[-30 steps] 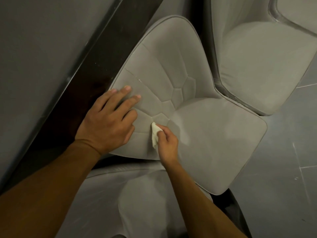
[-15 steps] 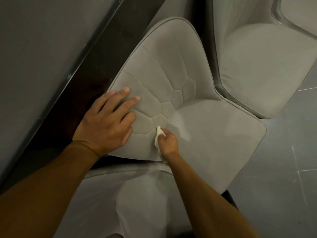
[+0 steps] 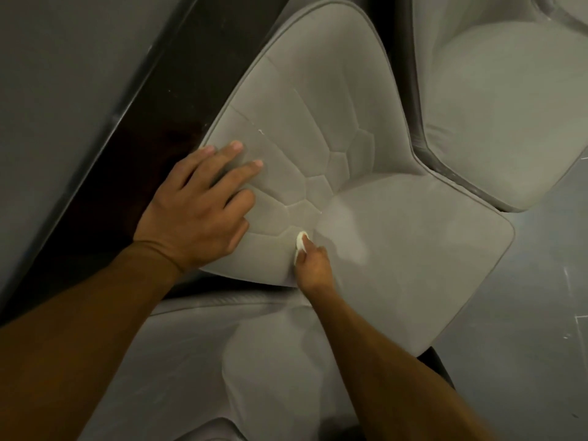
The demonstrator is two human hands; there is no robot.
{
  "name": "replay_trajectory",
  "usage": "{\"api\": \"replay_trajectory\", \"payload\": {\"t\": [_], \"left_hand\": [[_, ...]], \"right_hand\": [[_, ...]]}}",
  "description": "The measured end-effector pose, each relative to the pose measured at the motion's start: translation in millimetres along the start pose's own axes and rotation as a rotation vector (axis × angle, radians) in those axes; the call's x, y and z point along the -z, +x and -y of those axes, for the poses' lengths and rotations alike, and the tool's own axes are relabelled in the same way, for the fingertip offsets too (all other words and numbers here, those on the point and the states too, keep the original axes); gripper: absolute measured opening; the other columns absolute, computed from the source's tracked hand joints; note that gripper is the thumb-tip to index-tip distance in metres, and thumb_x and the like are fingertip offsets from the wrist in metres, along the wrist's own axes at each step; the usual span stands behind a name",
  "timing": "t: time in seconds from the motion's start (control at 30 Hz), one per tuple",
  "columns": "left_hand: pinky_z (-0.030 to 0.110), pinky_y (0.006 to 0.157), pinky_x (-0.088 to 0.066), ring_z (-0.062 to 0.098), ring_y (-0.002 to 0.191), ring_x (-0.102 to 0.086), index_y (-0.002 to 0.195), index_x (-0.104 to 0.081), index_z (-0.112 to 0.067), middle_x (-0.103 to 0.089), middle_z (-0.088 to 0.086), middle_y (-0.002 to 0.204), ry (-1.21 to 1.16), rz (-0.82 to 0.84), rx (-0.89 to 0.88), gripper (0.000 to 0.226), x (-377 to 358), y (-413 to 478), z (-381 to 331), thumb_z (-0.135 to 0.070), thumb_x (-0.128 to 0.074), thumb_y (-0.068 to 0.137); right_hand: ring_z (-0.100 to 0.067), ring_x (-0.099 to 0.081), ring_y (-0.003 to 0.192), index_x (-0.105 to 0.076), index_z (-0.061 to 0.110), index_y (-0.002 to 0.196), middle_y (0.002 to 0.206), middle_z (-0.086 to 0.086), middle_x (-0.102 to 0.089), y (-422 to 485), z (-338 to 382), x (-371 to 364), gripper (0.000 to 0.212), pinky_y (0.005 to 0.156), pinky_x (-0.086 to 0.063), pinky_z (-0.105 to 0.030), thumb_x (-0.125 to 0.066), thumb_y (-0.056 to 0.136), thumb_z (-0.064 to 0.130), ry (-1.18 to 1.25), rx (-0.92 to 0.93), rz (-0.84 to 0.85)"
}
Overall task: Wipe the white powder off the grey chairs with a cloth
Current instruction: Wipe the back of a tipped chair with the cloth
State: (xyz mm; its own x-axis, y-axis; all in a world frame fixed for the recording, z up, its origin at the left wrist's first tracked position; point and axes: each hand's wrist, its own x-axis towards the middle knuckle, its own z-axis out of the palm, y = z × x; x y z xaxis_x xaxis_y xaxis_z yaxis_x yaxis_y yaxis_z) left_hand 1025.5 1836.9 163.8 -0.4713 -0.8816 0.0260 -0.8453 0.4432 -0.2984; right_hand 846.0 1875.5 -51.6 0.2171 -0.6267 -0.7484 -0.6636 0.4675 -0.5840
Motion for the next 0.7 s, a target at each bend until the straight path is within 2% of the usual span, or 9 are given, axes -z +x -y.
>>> {"api": "replay_trajectory", "payload": {"t": [0.1, 0.27, 0.4, 0.53, 0.63, 0.7], "left_hand": [[0.050, 0.112, -0.033, 0.040, 0.139, -0.047, 0.086, -0.059, -0.011, -0.059, 0.013, 0.142, 0.021, -0.005, -0.005, 0.017, 0, 0, -1, -0.023, -0.050, 0.093], [0.050, 0.109, -0.034, 0.037, 0.141, -0.044, 0.093, -0.063, -0.012, -0.059, 0.010, 0.143, 0.050, 0.047, 0.035, 0.021, 6, 5, -6, -0.026, -0.048, 0.093], [0.051, 0.106, -0.032, 0.037, 0.143, -0.041, 0.114, -0.068, -0.017, -0.055, 0.010, 0.145, 0.090, 0.132, 0.090, 0.032, 14, 11, -11, -0.031, -0.050, 0.092], [0.056, 0.109, -0.029, 0.045, 0.137, -0.039, 0.124, -0.068, -0.019, -0.048, 0.020, 0.145, 0.156, 0.239, -0.028, 0.044, 28, 29, -2, -0.039, -0.052, 0.089], [0.060, 0.121, -0.016, 0.046, 0.149, -0.022, 0.136, -0.065, -0.022, -0.032, 0.022, 0.160, 0.203, 0.295, -0.143, 0.054, 30, 54, 16, -0.045, -0.048, 0.090], [0.065, 0.121, -0.008, 0.047, 0.153, -0.004, 0.145, -0.056, -0.028, -0.017, 0.020, 0.167, 0.296, 0.383, -0.186, 0.063, 24, 63, 16, -0.055, -0.038, 0.091]], "right_hand": [[-0.038, -0.048, 0.130, -0.046, 0.020, 0.147, 0.143, -0.023, -0.048, 5, -41, 1, 0.043, 0.112, -0.035, -0.036, -0.035, 0.105, 0.022, -0.082, -0.156, 0.105], [-0.033, -0.051, 0.130, -0.055, 0.012, 0.140, 0.141, -0.019, -0.055, -28, -96, -3, 0.039, 0.113, -0.033, -0.034, -0.045, 0.104, 0.024, 0.093, -0.229, 0.037], [-0.032, -0.057, 0.123, -0.054, 0.014, 0.141, 0.135, -0.019, -0.057, -51, -116, 6, 0.041, 0.108, -0.038, -0.033, -0.053, 0.101, 0.026, 0.184, -0.211, -0.025], [-0.037, -0.053, 0.125, -0.051, 0.009, 0.142, 0.134, -0.022, -0.055, -42, -110, 26, 0.043, 0.108, -0.034, -0.030, -0.054, 0.101, 0.021, 0.143, -0.108, -0.092], [-0.039, -0.051, 0.125, -0.050, 0.010, 0.143, 0.136, -0.023, -0.051, -18, -91, 39, 0.044, 0.109, -0.033, -0.034, -0.054, 0.100, 0.019, 0.102, -0.049, -0.106], [-0.038, -0.049, 0.126, -0.048, 0.012, 0.145, 0.139, -0.021, -0.048, 5, -76, 47, 0.045, 0.110, -0.032, -0.035, -0.053, 0.101, 0.020, 0.059, 0.009, -0.111]]}}
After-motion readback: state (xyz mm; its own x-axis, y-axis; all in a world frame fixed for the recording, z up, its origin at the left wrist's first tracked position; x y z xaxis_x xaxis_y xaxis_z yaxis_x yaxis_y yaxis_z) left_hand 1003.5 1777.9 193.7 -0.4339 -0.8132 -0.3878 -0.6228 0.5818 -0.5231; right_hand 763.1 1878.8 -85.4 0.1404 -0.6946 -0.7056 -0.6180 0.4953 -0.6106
